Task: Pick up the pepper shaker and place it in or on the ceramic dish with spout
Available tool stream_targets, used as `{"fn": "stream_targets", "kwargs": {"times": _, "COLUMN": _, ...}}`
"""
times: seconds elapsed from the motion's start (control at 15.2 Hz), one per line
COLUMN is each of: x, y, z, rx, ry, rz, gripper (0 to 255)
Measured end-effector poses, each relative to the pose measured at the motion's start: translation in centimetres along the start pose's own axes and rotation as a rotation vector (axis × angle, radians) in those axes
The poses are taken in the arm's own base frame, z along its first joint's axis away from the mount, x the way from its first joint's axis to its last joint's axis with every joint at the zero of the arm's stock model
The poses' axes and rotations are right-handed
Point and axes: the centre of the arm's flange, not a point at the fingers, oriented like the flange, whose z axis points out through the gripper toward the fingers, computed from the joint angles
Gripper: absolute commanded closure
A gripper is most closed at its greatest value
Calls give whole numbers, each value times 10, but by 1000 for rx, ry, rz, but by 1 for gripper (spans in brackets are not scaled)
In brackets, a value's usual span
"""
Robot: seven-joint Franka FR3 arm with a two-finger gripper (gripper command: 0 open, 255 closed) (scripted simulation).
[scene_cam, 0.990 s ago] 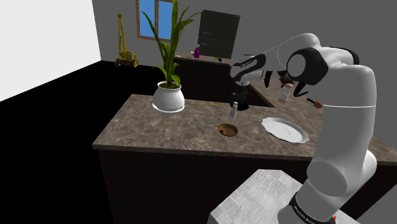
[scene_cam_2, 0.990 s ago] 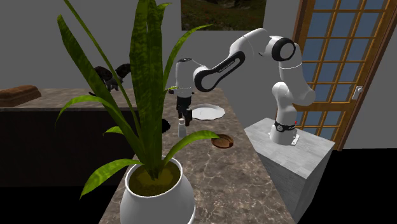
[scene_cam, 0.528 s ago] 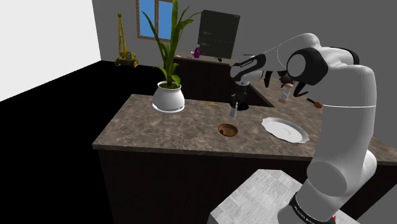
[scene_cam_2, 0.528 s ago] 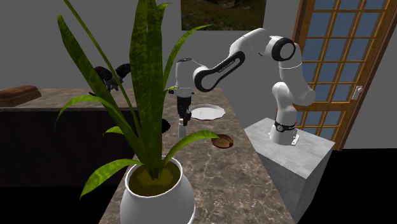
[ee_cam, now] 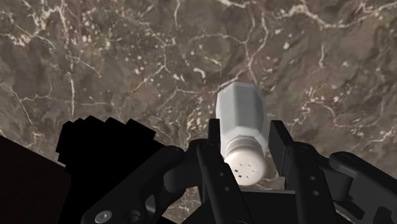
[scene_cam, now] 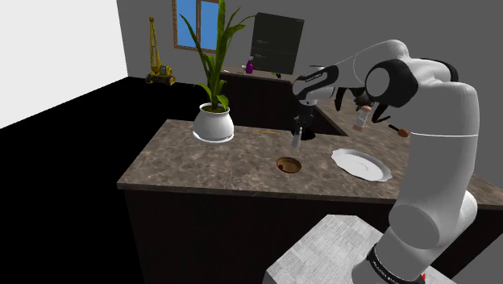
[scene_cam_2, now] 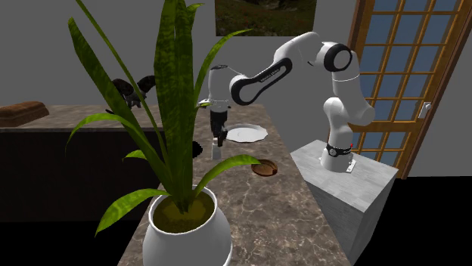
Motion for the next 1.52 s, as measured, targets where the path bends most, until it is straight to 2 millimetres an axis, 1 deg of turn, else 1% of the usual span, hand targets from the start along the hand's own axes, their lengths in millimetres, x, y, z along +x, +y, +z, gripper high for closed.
{"fn": "stream_targets", "kwargs": {"times": 1.06, "x": 2, "y": 5, "z": -85, "rx": 0, "ry": 0, "rz": 0, "gripper": 255}}
{"fn": "stream_targets", "kwargs": {"times": 1.32, "x": 3, "y": 7, "z": -103, "rx": 0, "ry": 0, "rz": 0, "gripper": 255}}
{"fn": "stream_targets", "kwargs": {"times": 1.52, "x": -14, "y": -13, "z": -112, "rx": 0, "ry": 0, "rz": 0, "gripper": 255}}
